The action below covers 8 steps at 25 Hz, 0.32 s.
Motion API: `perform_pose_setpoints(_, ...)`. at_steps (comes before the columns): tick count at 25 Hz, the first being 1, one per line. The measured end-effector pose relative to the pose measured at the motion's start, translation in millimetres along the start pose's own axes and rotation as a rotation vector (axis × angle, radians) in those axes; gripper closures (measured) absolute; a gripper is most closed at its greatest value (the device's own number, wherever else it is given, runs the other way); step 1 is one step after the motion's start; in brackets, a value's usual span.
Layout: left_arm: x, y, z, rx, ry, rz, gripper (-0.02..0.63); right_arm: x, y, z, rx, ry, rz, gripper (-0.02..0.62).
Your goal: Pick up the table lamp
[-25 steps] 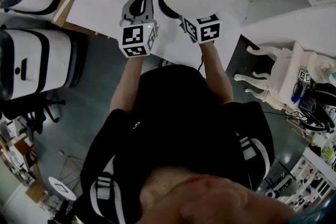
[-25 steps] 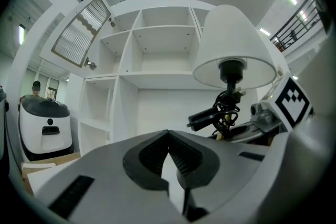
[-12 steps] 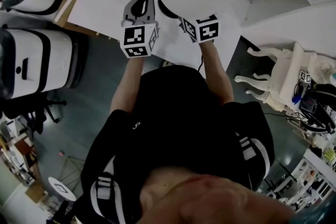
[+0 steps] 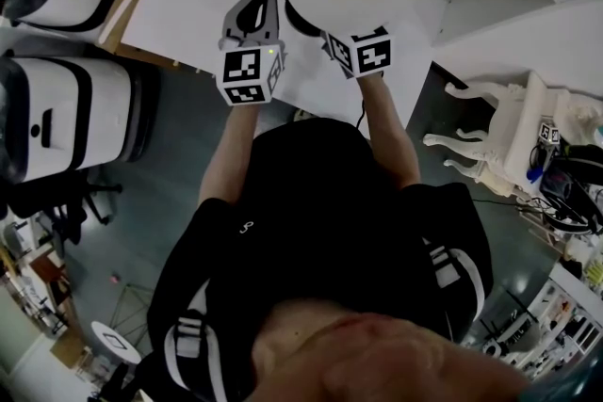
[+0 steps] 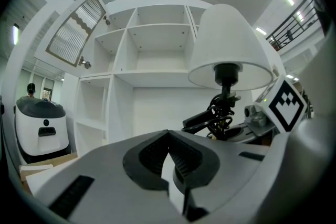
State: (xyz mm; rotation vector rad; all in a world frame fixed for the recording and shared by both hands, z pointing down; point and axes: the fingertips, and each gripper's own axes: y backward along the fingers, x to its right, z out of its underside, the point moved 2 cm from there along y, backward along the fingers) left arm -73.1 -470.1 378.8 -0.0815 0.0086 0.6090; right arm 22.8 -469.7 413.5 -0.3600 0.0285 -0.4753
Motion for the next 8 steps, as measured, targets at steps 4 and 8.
perform_pose_setpoints(4, 0.2, -0.7, 2.8, -0.004, 0.002, 0.003, 0.597, 2.9, -0.3, 3.7, -0.009, -0.004, 0.008, 0.476)
perform_pose_setpoints(8, -2.5, 0.6, 6.0, -0.011, 0.008, 0.004, 0.597, 1.1, -2.0, 3.8, -0.014, -0.004, 0.010, 0.476)
